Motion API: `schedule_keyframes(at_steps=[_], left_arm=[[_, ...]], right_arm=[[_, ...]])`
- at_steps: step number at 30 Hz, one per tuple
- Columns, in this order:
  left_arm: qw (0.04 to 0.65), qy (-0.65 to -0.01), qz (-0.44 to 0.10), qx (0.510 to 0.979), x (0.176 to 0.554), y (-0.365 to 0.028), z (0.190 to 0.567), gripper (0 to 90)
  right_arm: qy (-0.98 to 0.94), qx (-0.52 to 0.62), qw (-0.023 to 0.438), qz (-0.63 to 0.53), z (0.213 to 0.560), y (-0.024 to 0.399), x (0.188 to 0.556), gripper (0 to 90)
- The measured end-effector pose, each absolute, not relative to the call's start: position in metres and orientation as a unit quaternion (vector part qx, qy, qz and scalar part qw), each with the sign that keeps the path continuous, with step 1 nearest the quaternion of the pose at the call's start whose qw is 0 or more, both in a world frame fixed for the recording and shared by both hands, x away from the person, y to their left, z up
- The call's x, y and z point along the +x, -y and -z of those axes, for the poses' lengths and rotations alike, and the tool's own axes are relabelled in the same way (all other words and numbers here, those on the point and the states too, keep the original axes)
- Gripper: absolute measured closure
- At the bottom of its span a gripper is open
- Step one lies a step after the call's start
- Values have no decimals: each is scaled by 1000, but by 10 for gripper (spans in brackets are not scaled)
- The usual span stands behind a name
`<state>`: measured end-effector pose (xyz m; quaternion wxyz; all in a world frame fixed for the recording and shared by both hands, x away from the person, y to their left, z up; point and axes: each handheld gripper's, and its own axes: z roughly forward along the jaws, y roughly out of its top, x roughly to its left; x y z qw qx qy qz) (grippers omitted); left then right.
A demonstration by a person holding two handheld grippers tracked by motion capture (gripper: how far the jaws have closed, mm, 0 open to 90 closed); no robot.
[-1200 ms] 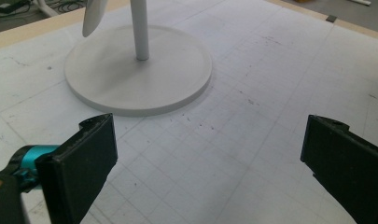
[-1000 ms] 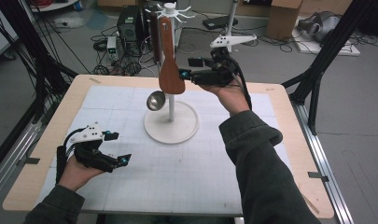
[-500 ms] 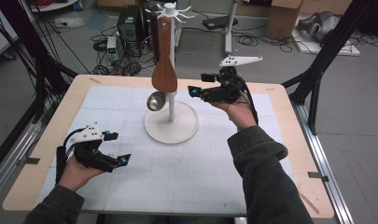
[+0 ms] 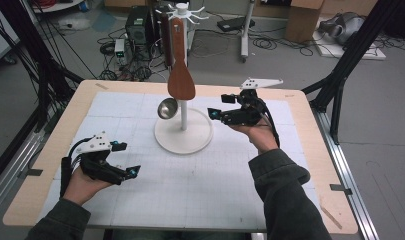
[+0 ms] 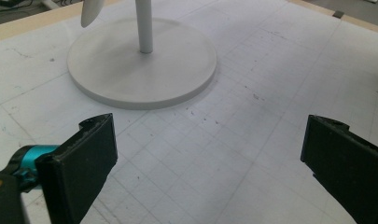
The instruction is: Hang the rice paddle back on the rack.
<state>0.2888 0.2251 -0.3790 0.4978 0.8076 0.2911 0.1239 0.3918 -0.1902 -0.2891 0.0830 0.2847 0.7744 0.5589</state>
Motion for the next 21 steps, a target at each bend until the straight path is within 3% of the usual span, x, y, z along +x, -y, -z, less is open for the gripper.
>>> schedule_keyframes(at_steps=[17, 19, 21], left_arm=[[498, -293, -125, 806, 289, -226, 379, 43], [499, -294, -125, 805, 289, -226, 379, 42], [500, -296, -124, 804, 290, -227, 378, 43]], right_arm=[[-784, 307, 88, -532, 334, 208, 371, 89], [-786, 310, 86, -529, 339, 209, 368, 2], [-792, 310, 88, -518, 344, 208, 364, 2]])
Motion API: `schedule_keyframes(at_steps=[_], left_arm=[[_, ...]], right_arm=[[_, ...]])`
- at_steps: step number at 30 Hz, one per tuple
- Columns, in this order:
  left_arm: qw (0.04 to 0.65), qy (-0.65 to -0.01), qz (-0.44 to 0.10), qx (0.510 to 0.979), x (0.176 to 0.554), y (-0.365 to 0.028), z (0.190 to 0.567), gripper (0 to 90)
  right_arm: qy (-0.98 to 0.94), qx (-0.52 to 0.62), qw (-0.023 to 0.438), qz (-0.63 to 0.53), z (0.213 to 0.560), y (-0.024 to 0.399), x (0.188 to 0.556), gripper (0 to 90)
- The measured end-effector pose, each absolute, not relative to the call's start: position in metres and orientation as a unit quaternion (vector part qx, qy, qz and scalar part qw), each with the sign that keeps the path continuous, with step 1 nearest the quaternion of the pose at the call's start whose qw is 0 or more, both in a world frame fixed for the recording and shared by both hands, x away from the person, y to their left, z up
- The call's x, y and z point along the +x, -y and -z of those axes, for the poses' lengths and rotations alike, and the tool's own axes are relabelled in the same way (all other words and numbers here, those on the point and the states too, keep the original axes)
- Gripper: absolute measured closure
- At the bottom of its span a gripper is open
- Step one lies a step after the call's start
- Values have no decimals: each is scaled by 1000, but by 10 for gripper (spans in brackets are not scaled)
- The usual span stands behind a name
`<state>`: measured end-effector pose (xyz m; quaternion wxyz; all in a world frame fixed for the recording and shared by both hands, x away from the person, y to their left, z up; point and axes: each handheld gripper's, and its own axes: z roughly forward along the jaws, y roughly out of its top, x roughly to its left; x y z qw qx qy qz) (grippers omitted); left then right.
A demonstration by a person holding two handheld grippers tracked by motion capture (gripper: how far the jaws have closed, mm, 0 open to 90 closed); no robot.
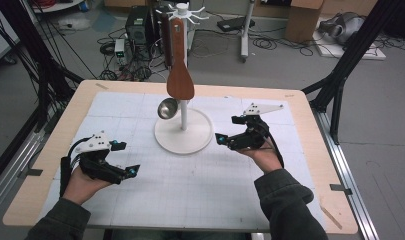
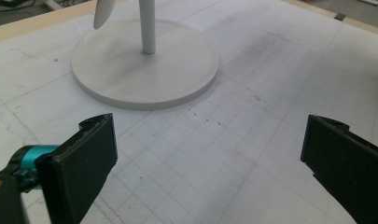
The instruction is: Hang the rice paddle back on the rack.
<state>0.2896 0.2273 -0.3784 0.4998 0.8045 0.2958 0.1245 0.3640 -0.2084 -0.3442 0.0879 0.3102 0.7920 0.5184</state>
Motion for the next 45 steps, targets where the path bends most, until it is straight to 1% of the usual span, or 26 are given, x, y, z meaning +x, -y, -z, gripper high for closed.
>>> schedule_keyframes(at_steps=[16, 35, 45], left_arm=[[498, -297, -125, 805, 291, -230, 379, 43], [484, -295, -124, 814, 291, -231, 383, 43], [483, -303, -119, 813, 287, -235, 392, 43]], right_arm=[[-798, 319, 95, -502, 374, 220, 340, 2], [-793, 347, 99, -490, 405, 251, 312, 2], [-784, 363, 103, -492, 411, 267, 300, 2]])
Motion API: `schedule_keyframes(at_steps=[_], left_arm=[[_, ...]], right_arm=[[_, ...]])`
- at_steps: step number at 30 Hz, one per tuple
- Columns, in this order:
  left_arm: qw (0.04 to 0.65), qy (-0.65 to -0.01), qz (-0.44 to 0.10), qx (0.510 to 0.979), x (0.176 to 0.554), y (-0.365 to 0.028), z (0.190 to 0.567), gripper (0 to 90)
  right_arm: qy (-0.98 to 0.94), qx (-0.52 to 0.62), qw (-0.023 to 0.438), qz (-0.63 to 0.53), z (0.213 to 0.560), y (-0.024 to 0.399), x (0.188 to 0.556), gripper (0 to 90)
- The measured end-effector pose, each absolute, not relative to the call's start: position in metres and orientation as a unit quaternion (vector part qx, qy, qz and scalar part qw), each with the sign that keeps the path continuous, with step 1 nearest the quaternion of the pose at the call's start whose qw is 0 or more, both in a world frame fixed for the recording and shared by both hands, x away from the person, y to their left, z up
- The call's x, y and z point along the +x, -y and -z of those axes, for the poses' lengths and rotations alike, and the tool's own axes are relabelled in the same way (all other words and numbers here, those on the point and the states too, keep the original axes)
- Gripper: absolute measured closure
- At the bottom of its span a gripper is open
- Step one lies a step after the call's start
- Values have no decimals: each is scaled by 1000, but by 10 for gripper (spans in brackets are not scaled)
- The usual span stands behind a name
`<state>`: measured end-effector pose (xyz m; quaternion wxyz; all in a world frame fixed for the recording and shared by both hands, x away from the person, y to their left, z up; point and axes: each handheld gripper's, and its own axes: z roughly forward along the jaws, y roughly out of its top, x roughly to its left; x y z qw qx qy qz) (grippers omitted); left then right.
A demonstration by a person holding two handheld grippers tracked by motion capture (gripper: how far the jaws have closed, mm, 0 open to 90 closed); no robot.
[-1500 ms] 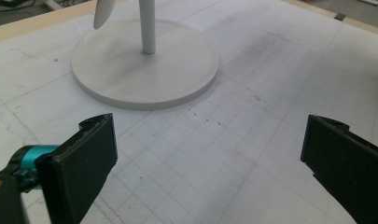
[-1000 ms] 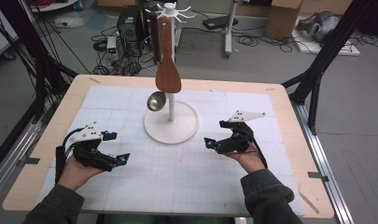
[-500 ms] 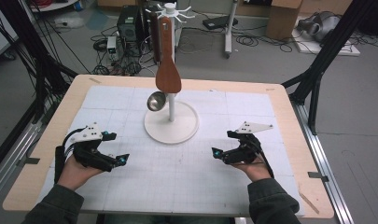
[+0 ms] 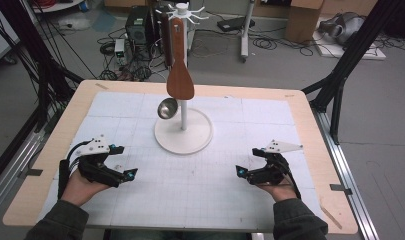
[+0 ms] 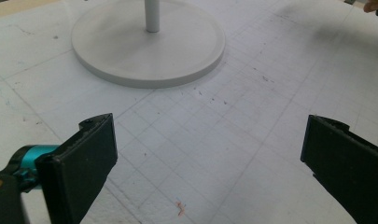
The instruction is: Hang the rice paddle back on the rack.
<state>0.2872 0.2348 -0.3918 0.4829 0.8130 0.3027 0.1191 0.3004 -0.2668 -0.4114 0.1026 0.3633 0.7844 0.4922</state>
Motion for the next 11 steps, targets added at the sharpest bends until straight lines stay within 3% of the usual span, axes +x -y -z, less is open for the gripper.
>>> schedule_keyframes(at_steps=[11], left_arm=[[482, -310, -121, 810, 287, -237, 399, 42]], right_arm=[[-786, 361, 110, -489, 414, 274, 289, 3]])
